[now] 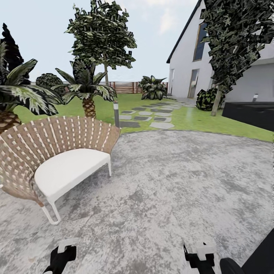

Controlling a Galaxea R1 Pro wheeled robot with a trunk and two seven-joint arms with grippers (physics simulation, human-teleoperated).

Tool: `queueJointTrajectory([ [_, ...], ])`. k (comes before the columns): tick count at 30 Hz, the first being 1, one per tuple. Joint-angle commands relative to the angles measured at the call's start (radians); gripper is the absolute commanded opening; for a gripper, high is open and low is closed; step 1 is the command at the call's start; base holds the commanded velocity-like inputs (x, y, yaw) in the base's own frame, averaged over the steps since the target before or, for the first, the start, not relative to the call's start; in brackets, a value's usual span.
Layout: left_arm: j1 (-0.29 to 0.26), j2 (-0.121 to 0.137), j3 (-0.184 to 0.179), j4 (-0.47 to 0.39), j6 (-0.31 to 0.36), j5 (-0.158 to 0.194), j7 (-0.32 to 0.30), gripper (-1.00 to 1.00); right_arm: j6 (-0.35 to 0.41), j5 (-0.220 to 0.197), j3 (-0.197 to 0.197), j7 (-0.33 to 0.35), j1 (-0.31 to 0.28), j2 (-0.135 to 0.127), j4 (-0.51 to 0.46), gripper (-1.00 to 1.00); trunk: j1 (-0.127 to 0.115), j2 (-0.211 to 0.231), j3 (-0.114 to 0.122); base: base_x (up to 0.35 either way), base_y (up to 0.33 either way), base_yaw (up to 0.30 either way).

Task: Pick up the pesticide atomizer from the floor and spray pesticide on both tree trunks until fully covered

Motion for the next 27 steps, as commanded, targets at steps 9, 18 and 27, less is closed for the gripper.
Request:
queueJointTrajectory([
  [9,0.0,0.0,0.001,0.001,-0.004,0.003,0.0,-1.0,-0.001,0.009,0.005,-0.01,-0.001,0.0,0.001,1.0,0.0,0.0,-0.008,0.338,0.018,-0.091],
  [18,-0.001,0.001,0.001,0.001,-0.003,0.003,0.0,-1.0,0.0,0.009,0.005,-0.01,-0.001,0.0,0.001,1.0,0.0,0.0,-0.008,0.338,0.001,-0.003],
  [27,-0.001,0.001,0.001,0.001,-0.003,0.003,0.0,-1.0,-0.001,0.009,0.005,-0.012,-0.001,0.0,0.001,1.0,0.0,0.0,-0.008,0.338,0.089,0.0],
])
